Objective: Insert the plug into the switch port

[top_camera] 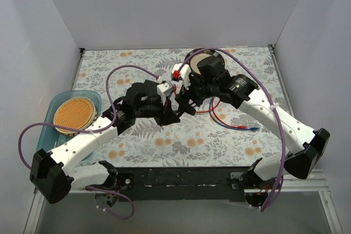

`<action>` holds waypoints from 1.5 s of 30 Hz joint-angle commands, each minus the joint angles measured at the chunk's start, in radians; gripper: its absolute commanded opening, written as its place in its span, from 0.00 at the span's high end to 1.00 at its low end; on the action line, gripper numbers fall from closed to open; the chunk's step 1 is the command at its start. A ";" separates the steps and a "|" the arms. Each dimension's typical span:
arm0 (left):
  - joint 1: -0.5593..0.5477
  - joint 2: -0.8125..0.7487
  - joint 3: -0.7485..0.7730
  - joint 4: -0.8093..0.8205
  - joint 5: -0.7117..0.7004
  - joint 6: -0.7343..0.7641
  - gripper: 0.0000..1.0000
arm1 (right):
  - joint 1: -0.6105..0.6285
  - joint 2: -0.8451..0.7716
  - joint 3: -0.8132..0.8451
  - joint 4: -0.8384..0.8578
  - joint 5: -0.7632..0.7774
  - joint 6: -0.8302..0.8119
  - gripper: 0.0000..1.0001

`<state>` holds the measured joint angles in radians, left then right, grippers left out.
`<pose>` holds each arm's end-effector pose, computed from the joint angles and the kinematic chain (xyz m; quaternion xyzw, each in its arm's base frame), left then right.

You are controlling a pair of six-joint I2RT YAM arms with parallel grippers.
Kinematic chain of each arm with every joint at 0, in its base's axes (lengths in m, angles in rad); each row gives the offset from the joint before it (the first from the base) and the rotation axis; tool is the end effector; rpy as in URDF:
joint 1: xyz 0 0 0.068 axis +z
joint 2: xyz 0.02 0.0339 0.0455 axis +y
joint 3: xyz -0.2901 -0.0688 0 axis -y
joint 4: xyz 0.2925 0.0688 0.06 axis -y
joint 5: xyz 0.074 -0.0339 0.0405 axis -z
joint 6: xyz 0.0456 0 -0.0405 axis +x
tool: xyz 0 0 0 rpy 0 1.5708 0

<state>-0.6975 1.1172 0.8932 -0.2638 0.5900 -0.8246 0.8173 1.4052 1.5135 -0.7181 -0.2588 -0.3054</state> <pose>0.2062 -0.2059 0.3154 0.0975 0.8278 -0.5205 0.1853 0.2332 0.2656 0.4233 -0.5186 0.7127 0.2267 0.4145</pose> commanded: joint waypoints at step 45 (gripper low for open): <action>-0.011 -0.201 -0.050 0.083 -0.153 0.009 1.00 | 0.079 -0.048 -0.243 0.023 -0.101 0.006 0.79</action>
<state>-0.7113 0.9775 0.8379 -0.3210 0.4522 -0.8017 0.8955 1.3453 1.3216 -0.6292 -0.3210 -0.3248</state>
